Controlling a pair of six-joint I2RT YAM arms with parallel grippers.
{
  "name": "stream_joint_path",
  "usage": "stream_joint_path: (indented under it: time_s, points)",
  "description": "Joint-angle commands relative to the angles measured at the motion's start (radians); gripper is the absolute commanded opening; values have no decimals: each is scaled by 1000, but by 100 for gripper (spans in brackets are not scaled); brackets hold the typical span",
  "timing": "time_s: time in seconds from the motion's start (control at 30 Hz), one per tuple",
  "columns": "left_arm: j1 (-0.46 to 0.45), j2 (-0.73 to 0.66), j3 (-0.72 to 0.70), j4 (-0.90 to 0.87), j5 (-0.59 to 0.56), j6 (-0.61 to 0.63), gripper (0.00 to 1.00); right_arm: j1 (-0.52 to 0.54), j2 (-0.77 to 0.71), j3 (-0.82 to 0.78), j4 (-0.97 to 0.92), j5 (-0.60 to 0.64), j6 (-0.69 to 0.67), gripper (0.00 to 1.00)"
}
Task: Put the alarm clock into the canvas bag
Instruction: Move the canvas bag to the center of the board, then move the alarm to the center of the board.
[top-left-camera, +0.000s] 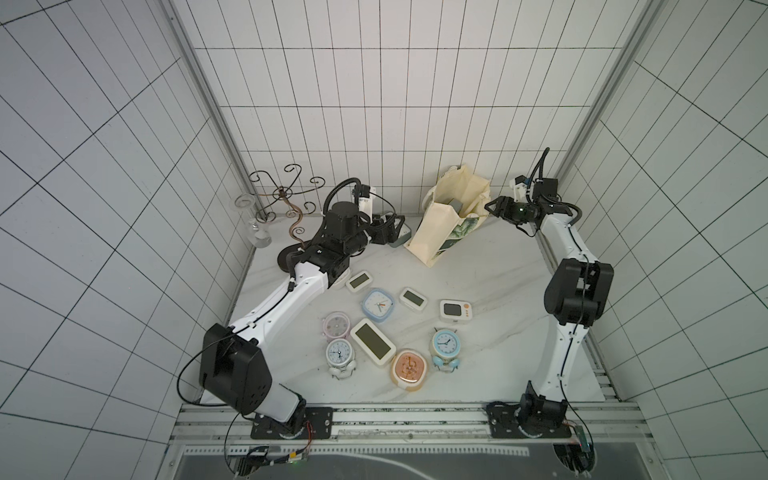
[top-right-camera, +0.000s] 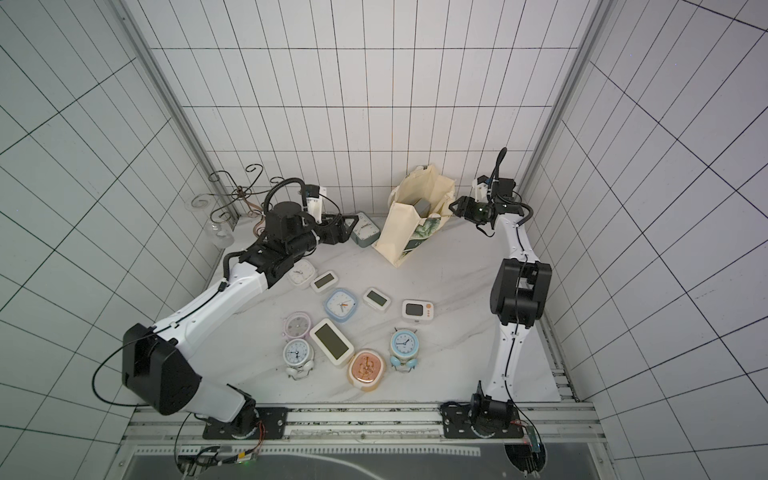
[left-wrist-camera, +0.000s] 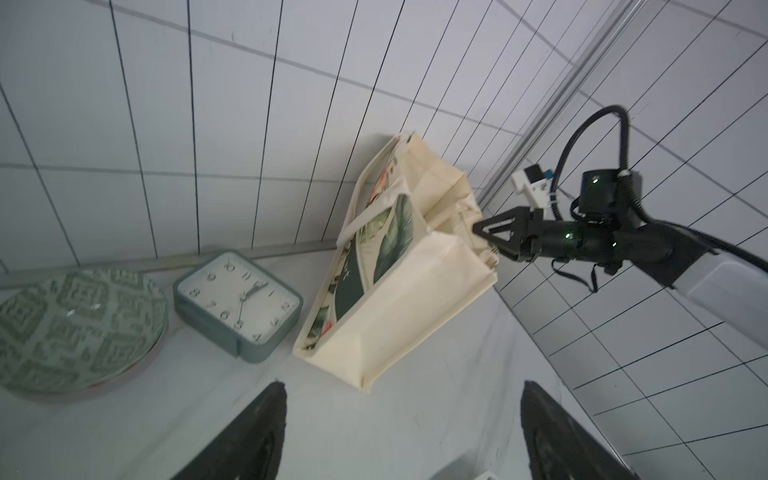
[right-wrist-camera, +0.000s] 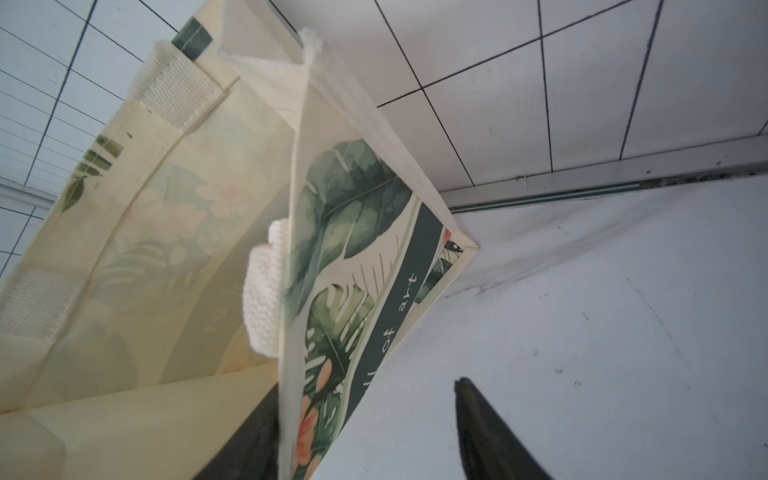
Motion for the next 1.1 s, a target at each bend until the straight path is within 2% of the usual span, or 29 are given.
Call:
stream_joint_path:
  time_s: [0.0, 0.13, 0.2, 0.37, 0.53, 0.77, 0.9, 1.0, 1.07]
  points:
    - [14, -135, -85, 47, -62, -51, 86, -12, -115, -65, -9, 99, 12, 100]
    - [26, -265, -236, 103, -97, -114, 88, -30, -311, -262, 46, 202, 39, 100]
    - [24, -318, -310, 112, -84, -126, 97, -31, -437, -399, 80, 248, 39, 100]
    - [23, -417, -520, 177, -58, -163, 97, -23, -711, -674, 113, 255, 34, 100]
    - [12, -385, -662, 336, 78, -176, 97, 109, -909, -865, 66, 277, 33, 100]
    - [10, -294, -660, 363, 250, -85, 97, 334, -951, -1001, -114, 394, 30, 100]
    - [9, -258, -673, 377, 274, -103, 96, 406, -923, -1040, -144, 434, 27, 100]
    - [7, -250, -689, 377, 279, -104, 96, 440, -889, -1076, -196, 428, 57, 100]
    - [6, -255, -700, 375, 269, -96, 95, 462, -901, -1109, -199, 391, 88, 96]
